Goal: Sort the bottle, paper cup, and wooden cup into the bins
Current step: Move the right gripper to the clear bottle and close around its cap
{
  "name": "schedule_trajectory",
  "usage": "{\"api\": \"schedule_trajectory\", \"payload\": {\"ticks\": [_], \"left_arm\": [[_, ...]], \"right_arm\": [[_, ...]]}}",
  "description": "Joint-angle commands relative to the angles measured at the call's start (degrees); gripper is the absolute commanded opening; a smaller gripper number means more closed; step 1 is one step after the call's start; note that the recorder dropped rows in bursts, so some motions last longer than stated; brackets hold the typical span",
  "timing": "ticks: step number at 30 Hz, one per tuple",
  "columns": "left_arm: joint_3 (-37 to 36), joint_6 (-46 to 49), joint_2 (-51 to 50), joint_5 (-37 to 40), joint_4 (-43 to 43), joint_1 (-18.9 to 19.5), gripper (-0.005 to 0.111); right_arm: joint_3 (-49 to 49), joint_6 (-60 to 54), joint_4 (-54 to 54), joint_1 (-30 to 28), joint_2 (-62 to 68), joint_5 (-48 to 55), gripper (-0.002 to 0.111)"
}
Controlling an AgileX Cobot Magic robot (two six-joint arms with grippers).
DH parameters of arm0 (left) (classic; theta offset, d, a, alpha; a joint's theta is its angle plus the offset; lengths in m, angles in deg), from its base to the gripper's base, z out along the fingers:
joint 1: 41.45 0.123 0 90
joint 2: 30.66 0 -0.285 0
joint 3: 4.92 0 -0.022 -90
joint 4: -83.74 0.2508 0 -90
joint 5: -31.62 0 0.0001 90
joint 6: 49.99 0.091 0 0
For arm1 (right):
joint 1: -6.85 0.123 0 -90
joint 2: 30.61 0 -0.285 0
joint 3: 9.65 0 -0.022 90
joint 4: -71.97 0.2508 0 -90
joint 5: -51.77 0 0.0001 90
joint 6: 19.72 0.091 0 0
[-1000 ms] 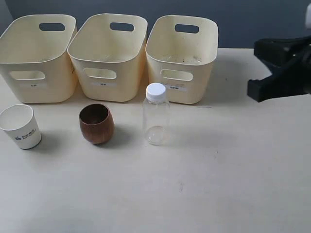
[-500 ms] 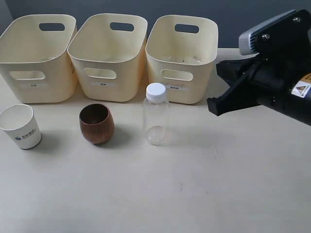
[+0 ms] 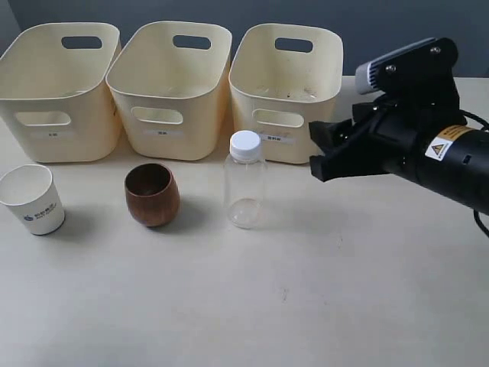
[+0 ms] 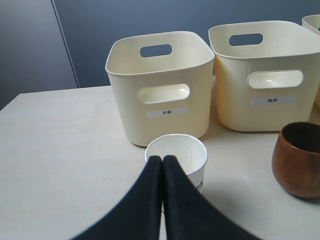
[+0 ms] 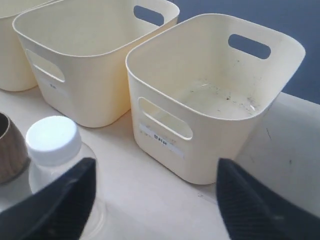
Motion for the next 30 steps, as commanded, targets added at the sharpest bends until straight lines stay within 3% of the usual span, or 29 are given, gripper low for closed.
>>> {"api": "schedule_trajectory", "payload": {"ticks": [1, 8, 12, 30], "left_arm": [[0.1, -0.2, -0.2, -0.8, 0.1, -0.2, 0.0], [0.1, -0.2, -0.2, -0.8, 0.1, -0.2, 0.0], [0.1, -0.2, -0.2, -0.8, 0.1, -0.2, 0.0], [0.1, -0.2, -0.2, -0.8, 0.1, -0.2, 0.0]], "right_arm": [[-0.4, 5.5, -5.6, 0.1, 2.0, -2.3, 0.076], [-0.4, 29.4, -33.3, 0.1, 5.8, -14.9, 0.076], [-0.4, 34.2, -41.9, 0.1, 8.5, -22.4, 0.076], [-5.5, 30.2, -43.0, 0.1, 23.6, -30.7, 0.076]]}}
